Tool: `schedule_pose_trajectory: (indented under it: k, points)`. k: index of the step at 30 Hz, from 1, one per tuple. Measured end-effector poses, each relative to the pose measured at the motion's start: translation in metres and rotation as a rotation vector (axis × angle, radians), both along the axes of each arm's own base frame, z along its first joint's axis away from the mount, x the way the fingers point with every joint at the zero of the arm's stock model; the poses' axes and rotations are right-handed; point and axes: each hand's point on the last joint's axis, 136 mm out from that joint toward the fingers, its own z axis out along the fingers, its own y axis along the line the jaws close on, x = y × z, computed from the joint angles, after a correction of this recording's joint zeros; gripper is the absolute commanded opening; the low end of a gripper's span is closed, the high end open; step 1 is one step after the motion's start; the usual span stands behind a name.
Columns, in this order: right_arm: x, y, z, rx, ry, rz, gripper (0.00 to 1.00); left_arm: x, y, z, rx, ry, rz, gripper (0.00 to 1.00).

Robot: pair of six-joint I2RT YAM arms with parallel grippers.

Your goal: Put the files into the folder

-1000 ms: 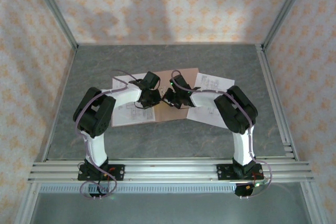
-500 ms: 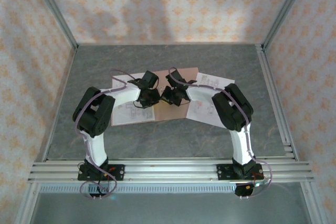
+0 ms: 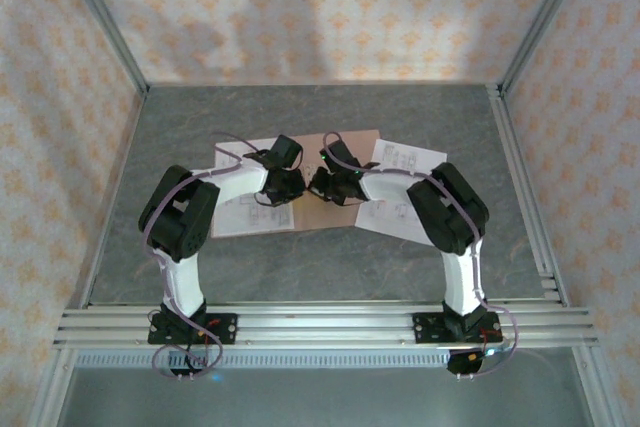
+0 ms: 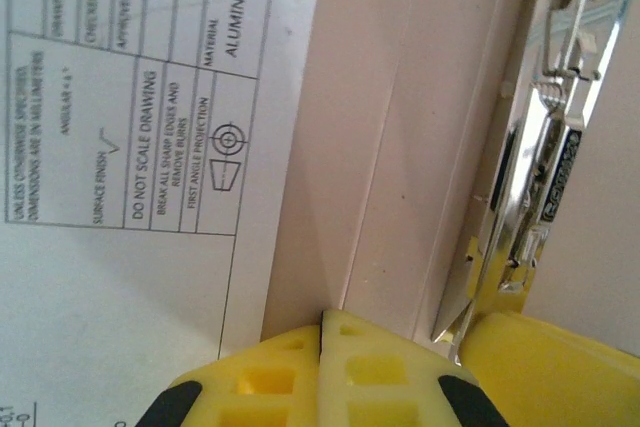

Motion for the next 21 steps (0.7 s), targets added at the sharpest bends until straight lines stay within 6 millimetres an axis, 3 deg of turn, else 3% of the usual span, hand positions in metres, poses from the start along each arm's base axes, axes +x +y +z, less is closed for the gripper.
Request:
schedule_pose_trajectory:
  k: [8, 15, 21]
  points:
    - [0.001, -0.002, 0.002, -0.074, 0.051, 0.015, 0.00, 0.002, 0.002, 0.000, 0.001, -0.004, 0.004, 0.00]
    - [-0.001, -0.021, -0.009, -0.196, 0.063, 0.006, 0.00, 0.002, 0.001, 0.000, 0.002, -0.005, 0.001, 0.00]
    - [0.002, -0.020, -0.008, -0.202, 0.051, 0.014, 0.00, 0.003, 0.001, 0.000, 0.002, -0.005, 0.002, 0.00]
